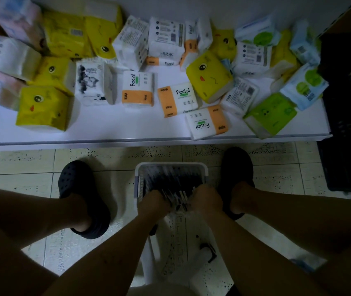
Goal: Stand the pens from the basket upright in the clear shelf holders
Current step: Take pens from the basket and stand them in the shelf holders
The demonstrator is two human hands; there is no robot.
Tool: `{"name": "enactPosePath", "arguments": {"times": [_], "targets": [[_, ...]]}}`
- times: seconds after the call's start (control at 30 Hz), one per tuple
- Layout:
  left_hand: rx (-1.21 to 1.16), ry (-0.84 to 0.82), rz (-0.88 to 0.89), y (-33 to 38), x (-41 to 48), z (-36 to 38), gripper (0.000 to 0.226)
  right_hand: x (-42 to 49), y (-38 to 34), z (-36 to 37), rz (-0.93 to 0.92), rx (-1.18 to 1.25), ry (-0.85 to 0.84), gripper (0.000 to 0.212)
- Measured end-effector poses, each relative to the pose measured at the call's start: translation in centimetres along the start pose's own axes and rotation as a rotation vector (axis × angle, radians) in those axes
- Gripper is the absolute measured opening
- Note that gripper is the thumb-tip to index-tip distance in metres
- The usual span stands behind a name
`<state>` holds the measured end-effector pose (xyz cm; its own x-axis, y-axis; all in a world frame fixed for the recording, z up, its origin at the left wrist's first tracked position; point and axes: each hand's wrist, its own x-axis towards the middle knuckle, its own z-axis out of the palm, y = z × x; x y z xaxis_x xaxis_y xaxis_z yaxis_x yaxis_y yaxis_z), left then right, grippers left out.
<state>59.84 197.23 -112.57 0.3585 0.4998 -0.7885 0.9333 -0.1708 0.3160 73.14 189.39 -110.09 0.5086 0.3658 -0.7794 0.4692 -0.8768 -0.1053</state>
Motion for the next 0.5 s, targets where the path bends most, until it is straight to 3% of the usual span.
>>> {"name": "enactPosePath", "arguments": {"times": [0.2,0.3,0.4,0.5], "targets": [[-0.34,0.093,-0.099,0.4,-1.3,-1.6,0.016,-0.4,0.3,-0.7,0.032,0.276,-0.008,0.018],[-0.58,0.032,-0.155,0.8,-2.5,-2.8,0.013,-1.2,0.6,-1.0,0.02,0.349,-0.051,0.025],[-0.729,-0.016,-0.047,1.6,-4.9,-3.9,0.019,-2.1,0.2,-1.5,0.018,0.493,-0.115,0.025],[-0.738,0.053,0.069,1.8,-7.2,-4.8,0.025,-3.5,-0.7,-1.7,-0.05,0.553,-0.109,0.013]]}}
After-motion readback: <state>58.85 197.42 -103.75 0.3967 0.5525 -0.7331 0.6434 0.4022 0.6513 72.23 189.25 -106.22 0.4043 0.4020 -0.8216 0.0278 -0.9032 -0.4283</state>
